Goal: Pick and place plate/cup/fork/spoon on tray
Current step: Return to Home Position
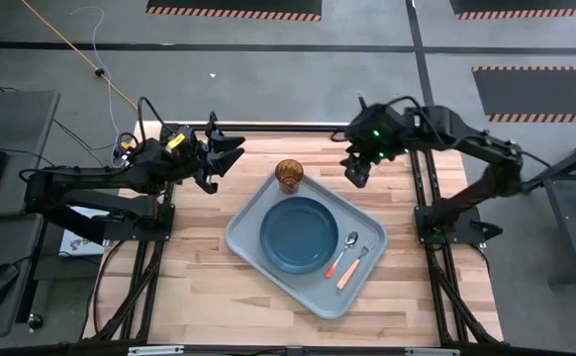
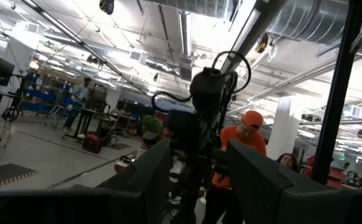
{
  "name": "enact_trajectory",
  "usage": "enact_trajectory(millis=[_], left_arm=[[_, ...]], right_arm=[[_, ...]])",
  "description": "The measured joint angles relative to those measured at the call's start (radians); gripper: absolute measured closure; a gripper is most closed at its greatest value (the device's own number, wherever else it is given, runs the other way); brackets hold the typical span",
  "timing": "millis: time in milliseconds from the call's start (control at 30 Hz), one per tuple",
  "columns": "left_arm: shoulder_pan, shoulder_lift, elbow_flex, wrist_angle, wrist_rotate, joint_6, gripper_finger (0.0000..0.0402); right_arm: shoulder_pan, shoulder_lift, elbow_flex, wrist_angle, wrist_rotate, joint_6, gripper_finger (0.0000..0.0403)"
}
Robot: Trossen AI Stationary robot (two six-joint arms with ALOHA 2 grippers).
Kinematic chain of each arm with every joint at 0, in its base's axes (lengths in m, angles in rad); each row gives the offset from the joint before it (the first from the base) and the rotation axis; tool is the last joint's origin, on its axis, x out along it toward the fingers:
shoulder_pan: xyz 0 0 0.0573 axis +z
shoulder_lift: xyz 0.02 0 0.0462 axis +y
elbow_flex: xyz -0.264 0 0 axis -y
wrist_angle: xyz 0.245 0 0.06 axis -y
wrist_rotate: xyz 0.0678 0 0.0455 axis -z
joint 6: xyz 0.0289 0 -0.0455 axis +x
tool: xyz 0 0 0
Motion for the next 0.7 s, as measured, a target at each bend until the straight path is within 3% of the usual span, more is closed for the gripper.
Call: enact_trajectory(millis=[200, 333, 500, 700], left_arm=[[0.0, 0.0, 0.0, -0.016, 0.0, 0.0, 0.0253], [0.002, -0.011, 0.0, -0.045, 0.025, 0.0, 0.0253], [0.042, -0.07, 0.025, -0.259, 0.1, -0.045, 0.0253], [0.059, -0.111, 0.11, -0.562, 0.111, 0.007, 0.0253]], right_arm=[[0.015, -0.278, -0.475, 0.39, -0.13, 0.105, 0.0226], [0.014, -0.423, -0.689, 0.746, -0.19, 0.185, 0.0226], [0.014, -0.514, -0.81, 1.004, -0.173, 0.193, 0.0226], [0.014, -0.531, -0.827, 1.031, -0.174, 0.174, 0.0226]])
